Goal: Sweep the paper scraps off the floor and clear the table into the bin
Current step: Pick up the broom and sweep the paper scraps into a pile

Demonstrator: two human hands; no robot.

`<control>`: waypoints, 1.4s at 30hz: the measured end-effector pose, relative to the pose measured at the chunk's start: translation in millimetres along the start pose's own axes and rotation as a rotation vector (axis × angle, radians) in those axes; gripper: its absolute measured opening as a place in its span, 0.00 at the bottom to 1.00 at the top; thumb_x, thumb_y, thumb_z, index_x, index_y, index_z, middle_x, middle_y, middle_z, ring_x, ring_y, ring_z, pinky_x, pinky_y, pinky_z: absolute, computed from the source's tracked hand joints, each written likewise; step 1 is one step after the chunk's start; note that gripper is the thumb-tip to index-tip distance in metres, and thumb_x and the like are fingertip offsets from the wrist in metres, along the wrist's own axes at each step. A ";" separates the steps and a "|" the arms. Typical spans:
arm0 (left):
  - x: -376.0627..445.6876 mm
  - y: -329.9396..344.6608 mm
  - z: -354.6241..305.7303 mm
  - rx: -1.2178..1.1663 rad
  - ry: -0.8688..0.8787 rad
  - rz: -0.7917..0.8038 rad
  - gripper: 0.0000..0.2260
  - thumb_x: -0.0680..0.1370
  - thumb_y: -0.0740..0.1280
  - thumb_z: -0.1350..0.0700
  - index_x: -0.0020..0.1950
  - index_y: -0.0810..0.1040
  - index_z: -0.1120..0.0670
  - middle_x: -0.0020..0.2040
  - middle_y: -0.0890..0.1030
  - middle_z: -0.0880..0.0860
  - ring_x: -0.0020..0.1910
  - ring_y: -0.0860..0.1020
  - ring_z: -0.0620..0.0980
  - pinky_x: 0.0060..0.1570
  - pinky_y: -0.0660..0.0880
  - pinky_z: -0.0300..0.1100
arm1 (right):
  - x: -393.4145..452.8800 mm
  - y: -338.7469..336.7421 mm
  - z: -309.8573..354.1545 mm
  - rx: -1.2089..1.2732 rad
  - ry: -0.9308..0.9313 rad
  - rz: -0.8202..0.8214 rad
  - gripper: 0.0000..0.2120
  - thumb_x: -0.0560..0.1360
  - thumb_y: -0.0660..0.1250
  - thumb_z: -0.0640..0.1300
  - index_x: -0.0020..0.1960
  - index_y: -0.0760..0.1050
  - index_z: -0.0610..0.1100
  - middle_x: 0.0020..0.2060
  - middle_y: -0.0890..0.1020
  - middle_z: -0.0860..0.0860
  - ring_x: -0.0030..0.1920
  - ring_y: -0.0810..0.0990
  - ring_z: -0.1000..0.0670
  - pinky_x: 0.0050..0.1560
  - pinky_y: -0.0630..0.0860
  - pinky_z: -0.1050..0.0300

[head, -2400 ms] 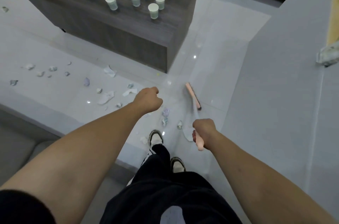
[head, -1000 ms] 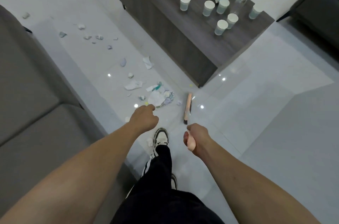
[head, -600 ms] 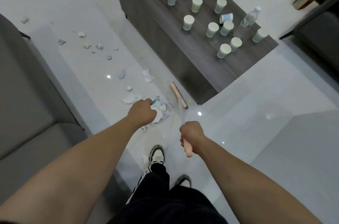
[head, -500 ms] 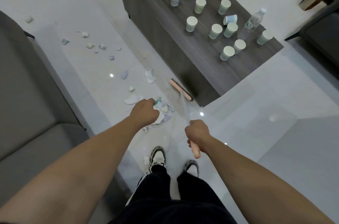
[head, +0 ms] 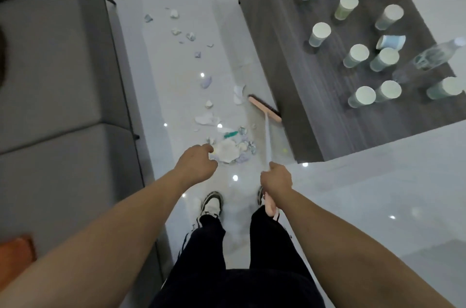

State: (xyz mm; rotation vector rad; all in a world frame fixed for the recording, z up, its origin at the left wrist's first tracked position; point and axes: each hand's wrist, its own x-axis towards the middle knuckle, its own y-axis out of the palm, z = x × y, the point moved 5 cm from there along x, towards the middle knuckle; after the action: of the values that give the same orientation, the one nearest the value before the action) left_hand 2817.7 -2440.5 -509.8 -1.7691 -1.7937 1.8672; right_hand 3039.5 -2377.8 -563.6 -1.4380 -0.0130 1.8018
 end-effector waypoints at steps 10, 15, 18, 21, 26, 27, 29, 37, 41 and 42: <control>-37.6 52.2 -4.7 0.004 -0.028 0.058 0.23 0.77 0.61 0.54 0.72 0.68 0.52 0.67 0.73 0.56 0.65 0.71 0.54 0.57 0.67 0.42 | -58.9 22.4 -33.9 0.616 0.327 0.110 0.06 0.78 0.58 0.35 0.46 0.71 0.43 0.29 0.76 0.44 0.26 0.72 0.46 0.30 0.71 0.56; -51.4 47.4 14.1 -0.059 -0.027 0.002 0.23 0.76 0.62 0.53 0.71 0.69 0.52 0.66 0.74 0.54 0.63 0.72 0.54 0.49 0.66 0.40 | -90.6 28.3 -29.8 0.675 0.269 0.185 0.10 0.78 0.59 0.39 0.38 0.69 0.43 0.27 0.72 0.48 0.23 0.69 0.51 0.26 0.66 0.60; -64.2 39.9 27.8 -0.102 -0.012 -0.033 0.22 0.76 0.61 0.52 0.71 0.69 0.52 0.65 0.75 0.54 0.61 0.73 0.54 0.47 0.67 0.41 | -112.5 38.9 -29.3 0.683 0.269 0.202 0.13 0.77 0.58 0.39 0.34 0.66 0.46 0.23 0.68 0.49 0.25 0.62 0.50 0.28 0.58 0.60; -79.3 28.5 44.9 -0.126 -0.016 -0.056 0.22 0.76 0.62 0.52 0.71 0.69 0.52 0.68 0.73 0.55 0.64 0.72 0.55 0.52 0.68 0.42 | -131.2 44.7 -23.7 0.602 0.130 0.132 0.09 0.75 0.58 0.35 0.45 0.69 0.49 0.31 0.69 0.46 0.25 0.64 0.50 0.25 0.63 0.61; -99.9 1.2 83.9 -0.224 -0.080 -0.144 0.22 0.76 0.62 0.55 0.71 0.70 0.52 0.67 0.73 0.56 0.62 0.73 0.55 0.48 0.68 0.41 | -155.5 41.5 6.3 0.399 -0.069 0.179 0.07 0.78 0.63 0.36 0.45 0.69 0.46 0.31 0.70 0.45 0.21 0.68 0.50 0.23 0.67 0.61; -104.8 -2.4 92.9 -0.250 -0.104 -0.161 0.22 0.75 0.62 0.55 0.71 0.70 0.52 0.67 0.73 0.56 0.61 0.73 0.55 0.48 0.68 0.41 | -159.9 42.7 13.7 0.353 -0.091 0.201 0.08 0.78 0.65 0.37 0.43 0.69 0.45 0.31 0.70 0.45 0.21 0.69 0.51 0.22 0.68 0.61; -115.6 -5.1 111.7 -0.309 -0.161 -0.190 0.23 0.75 0.62 0.55 0.70 0.70 0.52 0.66 0.74 0.56 0.60 0.73 0.54 0.47 0.68 0.42 | -169.1 50.1 26.4 0.258 -0.124 0.252 0.09 0.77 0.66 0.36 0.42 0.69 0.45 0.31 0.71 0.44 0.20 0.69 0.52 0.22 0.68 0.61; -174.0 11.0 173.8 -0.551 -0.485 -0.370 0.19 0.74 0.64 0.53 0.66 0.74 0.51 0.63 0.77 0.55 0.59 0.75 0.55 0.55 0.72 0.43 | -180.9 110.4 44.6 0.052 0.026 0.665 0.02 0.81 0.60 0.38 0.52 0.68 0.39 0.31 0.66 0.47 0.22 0.63 0.54 0.19 0.61 0.65; -208.8 46.6 172.3 -0.575 -0.645 -0.377 0.14 0.74 0.63 0.55 0.59 0.77 0.52 0.58 0.79 0.55 0.56 0.75 0.57 0.48 0.70 0.41 | -174.1 121.5 19.8 -0.007 0.144 0.861 0.02 0.81 0.59 0.38 0.53 0.67 0.40 0.30 0.67 0.48 0.21 0.64 0.55 0.18 0.64 0.66; -215.2 57.9 168.7 -0.582 -0.678 -0.370 0.15 0.74 0.63 0.55 0.60 0.77 0.52 0.60 0.79 0.56 0.58 0.75 0.57 0.49 0.70 0.41 | -169.8 121.1 12.0 -0.023 0.177 0.889 0.03 0.81 0.59 0.38 0.53 0.66 0.40 0.30 0.67 0.48 0.21 0.65 0.55 0.18 0.64 0.67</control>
State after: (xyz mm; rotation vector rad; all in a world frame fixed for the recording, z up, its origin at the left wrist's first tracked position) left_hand 2819.2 -2714.5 -454.7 -0.7607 -2.8829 2.0488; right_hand 2963.6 -2553.0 -478.7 -1.7640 0.8118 2.3343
